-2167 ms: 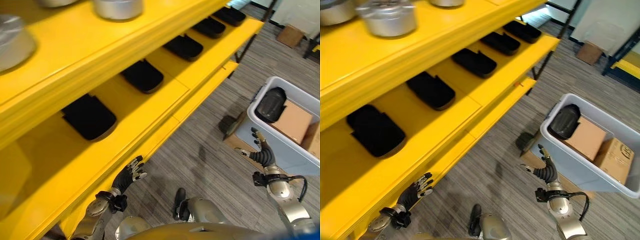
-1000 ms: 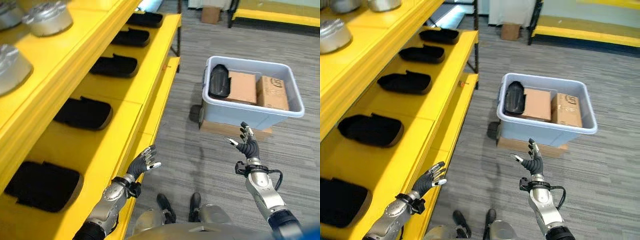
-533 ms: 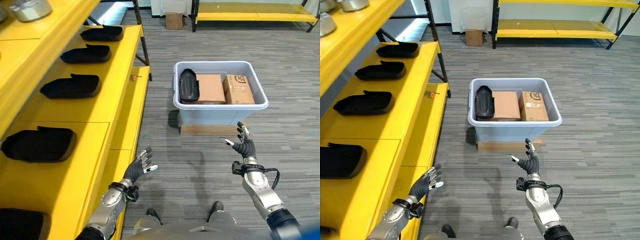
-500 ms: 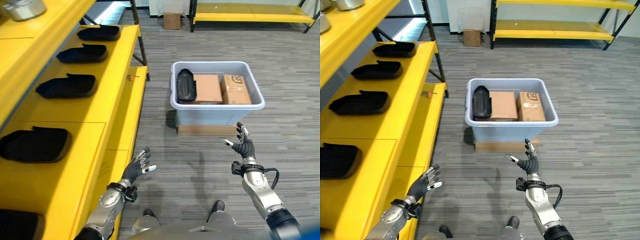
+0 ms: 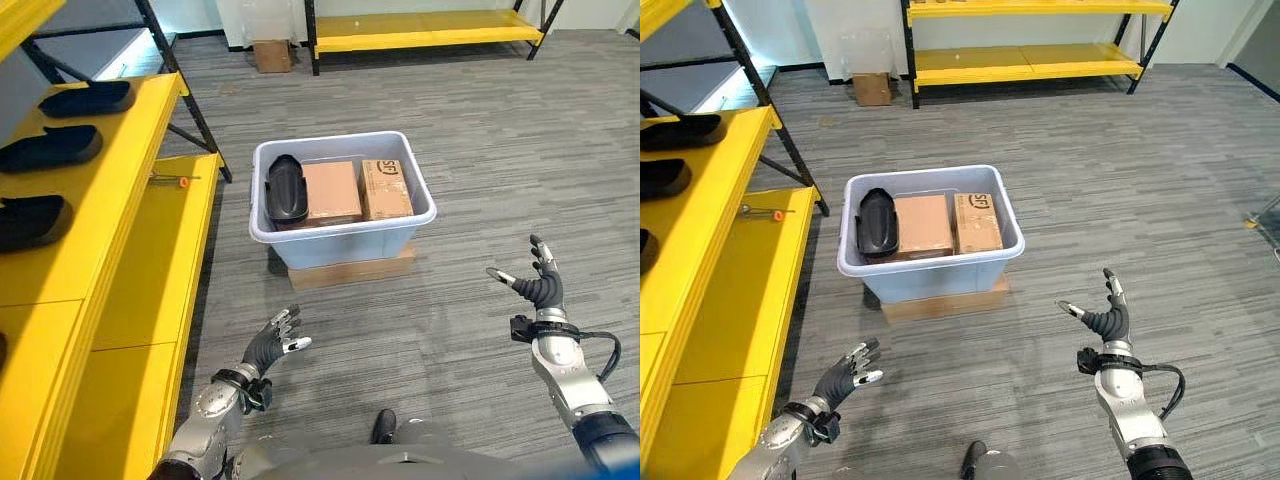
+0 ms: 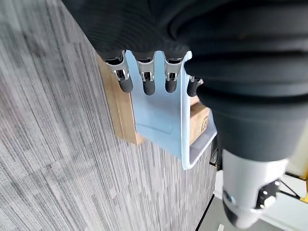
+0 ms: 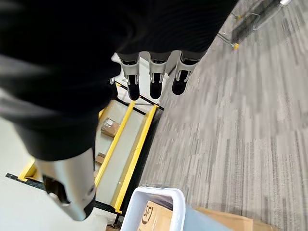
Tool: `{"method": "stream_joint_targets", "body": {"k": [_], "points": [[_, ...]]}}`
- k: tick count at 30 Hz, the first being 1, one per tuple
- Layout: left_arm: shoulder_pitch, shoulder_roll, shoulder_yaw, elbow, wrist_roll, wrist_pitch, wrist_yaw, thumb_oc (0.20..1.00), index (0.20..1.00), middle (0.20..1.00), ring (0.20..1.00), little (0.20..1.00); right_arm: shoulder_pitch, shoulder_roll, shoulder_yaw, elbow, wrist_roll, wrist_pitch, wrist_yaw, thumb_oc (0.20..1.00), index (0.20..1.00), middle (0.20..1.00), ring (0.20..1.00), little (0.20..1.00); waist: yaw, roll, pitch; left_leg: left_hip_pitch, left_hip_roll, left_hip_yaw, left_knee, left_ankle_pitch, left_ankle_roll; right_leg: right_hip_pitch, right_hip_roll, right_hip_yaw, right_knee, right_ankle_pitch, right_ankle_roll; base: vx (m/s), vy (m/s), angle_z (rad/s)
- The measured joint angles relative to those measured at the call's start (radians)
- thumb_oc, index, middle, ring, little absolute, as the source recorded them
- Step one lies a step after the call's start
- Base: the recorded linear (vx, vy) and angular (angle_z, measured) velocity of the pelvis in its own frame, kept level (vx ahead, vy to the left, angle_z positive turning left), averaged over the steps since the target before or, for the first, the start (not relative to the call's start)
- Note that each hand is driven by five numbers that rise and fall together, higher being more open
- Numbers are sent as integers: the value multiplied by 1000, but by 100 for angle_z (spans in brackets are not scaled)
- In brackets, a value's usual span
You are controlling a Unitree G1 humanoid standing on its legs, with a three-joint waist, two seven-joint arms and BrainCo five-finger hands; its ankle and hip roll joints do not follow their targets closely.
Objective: Move parts from the plastic box to the shelf.
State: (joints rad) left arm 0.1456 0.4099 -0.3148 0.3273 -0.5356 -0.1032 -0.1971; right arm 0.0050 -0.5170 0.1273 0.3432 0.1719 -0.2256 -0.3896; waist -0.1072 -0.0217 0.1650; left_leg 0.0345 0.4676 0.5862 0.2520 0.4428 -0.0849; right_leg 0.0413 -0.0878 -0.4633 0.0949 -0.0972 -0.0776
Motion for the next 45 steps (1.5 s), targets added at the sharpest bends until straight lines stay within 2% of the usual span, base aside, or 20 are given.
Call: {"method": "stream_joint_targets", "body": {"k": [1, 3, 7, 8, 10, 11, 14, 18, 19, 21, 22, 25, 31, 33, 34, 35, 36, 37, 42, 45], "points": [[-8, 0, 1, -1, 0, 7, -1, 1000, 1000, 1000, 1000, 1000, 8, 0, 2, -7, 0, 0, 8, 1000, 1000, 1000, 1000, 1000, -9, -1, 0, 1, -51, 37, 1, -64, -63, 8, -14, -6, -15, 4, -2, 127, -76, 29], [-42, 0, 10, -10, 1, 12, 1, 1000, 1000, 1000, 1000, 1000, 32, 12, 8, -12, 0, 0, 16, 1000, 1000, 1000, 1000, 1000, -5, 1, -1, -4, -147, 62, -28, -210, -72, 13, -28, -13, -32, 9, 1, 118, -26, 20], [-45, 4, 12, -28, 0, 13, 10, 1000, 1000, 1000, 1000, 1000, 51, 39, 70, -14, 3, -1, 64, 1000, 1000, 1000, 1000, 1000, 14, 35, -12, 26, -281, 66, -176, -319, -8, 10, -7, 17, -55, 19, 19, 141, 34, -11], [-38, 10, 14, -27, 0, 13, 22, 1000, 1000, 1000, 1000, 1000, 56, 55, 86, -11, 33, 1, 107, 1000, 1000, 1000, 1000, 1000, 20, 46, -4, 48, -281, 50, -194, -324, -10, 8, 3, 36, -65, 26, 32, 246, 88, -39], [-23, 25, 19, -23, -4, 11, 50, 1000, 1000, 1000, 1000, 1000, 73, 102, 106, -5, 75, 26, 150, 1000, 1000, 1000, 1000, 1000, 34, -6, 26, -43, -243, 20, 27, -347, -30, 41, -8, 64, -147, 52, 30, 244, 111, -28], [-18, 23, 22, -15, -4, 6, 55, 1000, 1000, 1000, 1000, 1000, 72, 111, 146, -6, 101, 44, 175, 1000, 1000, 1000, 1000, 1000, 57, -21, 40, -138, -209, -42, 29, -365, -83, 48, -17, 92, -177, 62, 20, 253, 197, -21], [-19, -16, 22, 22, -4, -1, 69, 1000, 1000, 1000, 1000, 1000, 55, 103, 159, -20, 114, 54, 203, 1000, 1000, 1000, 1000, 1000, 77, 39, 72, -196, -149, -71, -199, -280, -88, 69, -9, 104, -157, 66, 34, 226, 204, -27], [-4, -17, 51, 23, -5, -21, 70, 1000, 1000, 1000, 1000, 1000, 31, 85, 182, -55, 117, 77, 273, 1000, 1000, 1000, 1000, 1000, 93, 55, 71, -136, -187, -54, -196, -298, -56, 93, -68, 143, -87, 13, 121, 306, 231, -46], [-2, -26, 66, 57, -5, -31, 61, 1000, 1000, 1000, 1000, 1000, 31, 51, 217, -73, 118, 84, 296, 1000, 1000, 1000, 1000, 1000, 84, 98, 46, -70, -198, -25, -232, -300, 13, 111, -64, 143, -51, -11, 178, 345, 216, -18], [-11, -25, 79, 83, -5, -32, 60, 1000, 1000, 1000, 1000, 1000, 29, 67, 225, -71, 119, 91, 301, 1000, 1000, 1000, 1000, 1000, 85, 65, 44, -57, -230, -16, -233, -318, 30, 111, -100, 143, -26, -24, 193, 241, 150, 1], [-20, 8, 99, 86, 1, -40, 47, 1000, 1000, 1000, 1000, 1000, 30, 110, 247, -92, 118, 92, 322, 1000, 1000, 1000, 1000, 1000, 90, -14, 43, -49, -304, -15, -239, -332, 58, 108, -168, 129, -5, -29, 211, 268, 173, 9], [-37, 40, 98, 87, 9, -46, 44, 1000, 1000, 1000, 1000, 1000, -11, 129, 281, -124, 108, 92, 341, 1000, 1000, 1000, 1000, 1000, 128, -49, 38, -16, -349, -19, -252, -354, 103, 140, -159, 43, -29, 1, 215, 295, 220, 16], [-48, 44, 86, 79, 37, -66, 12, 1000, 1000, 1000, 1000, 1000, -82, 107, 257, -160, 98, 102, 332, 1000, 1000, 1000, 1000, 1000, 121, -7, 42, -21, -307, -44, -175, -393, 90, 107, -162, 50, 139, 27, 232, 172, 211, 15], [-43, 45, 78, 74, 38, -65, 8, 1000, 1000, 1000, 1000, 1000, -81, 103, 229, -157, 98, 101, 315, 1000, 1000, 1000, 1000, 1000, 101, 7, 36, 20, -322, -27, -222, -438, 74, -12, -205, 129, 376, 28, 258, 117, -74, -12], [-42, 50, 80, 65, 36, -63, 17, 1000, 1000, 1000, 1000, 1000, -74, 105, 232, -154, 96, 99, 311, 1000, 1000, 1000, 1000, 1000, 101, 7, 37, 28, -314, -6, -247, -424, 75, -43, -205, 127, 385, -32, 257, 90, -167, -29], [-39, 54, 81, 59, 36, -64, 28, 1000, 1000, 1000, 1000, 1000, -59, 108, 241, -149, 90, 99, 312, 1000, 1000, 1000, 1000, 1000, 117, 8, 39, 33, -300, 2, -242, -422, 74, -35, -167, 85, 275, -65, 181, 9, -99, -45], [-50, 65, 80, 59, 36, -66, 35, 1000, 1000, 1000, 1000, 1000, -38, 114, 244, -153, 81, 98, 314, 1000, 1000, 1000, 1000, 1000, 141, -5, 42, 31, -294, 7, -215, -422, 74, -29, -135, 65, 128, -42, 143, 19, -143, -56], [-45, 70, 79, 71, 36, -66, 52, 1000, 1000, 1000, 1000, 1000, -23, 108, 252, -150, 76, 83, 314, 1000, 1000, 1000, 1000, 1000, 151, -65, 35, 19, -305, -14, -152, -426, 70, -10, -107, 64, -51, 92, 128, 16, -102, -30], [-41, 6, -22, 80, 38, -84, 51, 1000, 1000, 1000, 1000, 1000, -54, 56, 217, -88, 75, 48, 288, 1000, 1000, 1000, 1000, 1000, 91, 38, 64, 41, -300, -71, -276, -450, 9, -44, -77, 80, -17, 111, 155, 56, -160, -3], [-53, 2, -19, 74, 38, -90, 51, 1000, 1000, 1000, 1000, 1000, -18, 44, 208, -96, 68, 42, 293, 1000, 1000, 1000, 1000, 1000, 62, 78, 92, 94, -296, -99, -352, -414, 30, -144, -156, 77, 180, 55, 248, 144, -279, 34]]}}
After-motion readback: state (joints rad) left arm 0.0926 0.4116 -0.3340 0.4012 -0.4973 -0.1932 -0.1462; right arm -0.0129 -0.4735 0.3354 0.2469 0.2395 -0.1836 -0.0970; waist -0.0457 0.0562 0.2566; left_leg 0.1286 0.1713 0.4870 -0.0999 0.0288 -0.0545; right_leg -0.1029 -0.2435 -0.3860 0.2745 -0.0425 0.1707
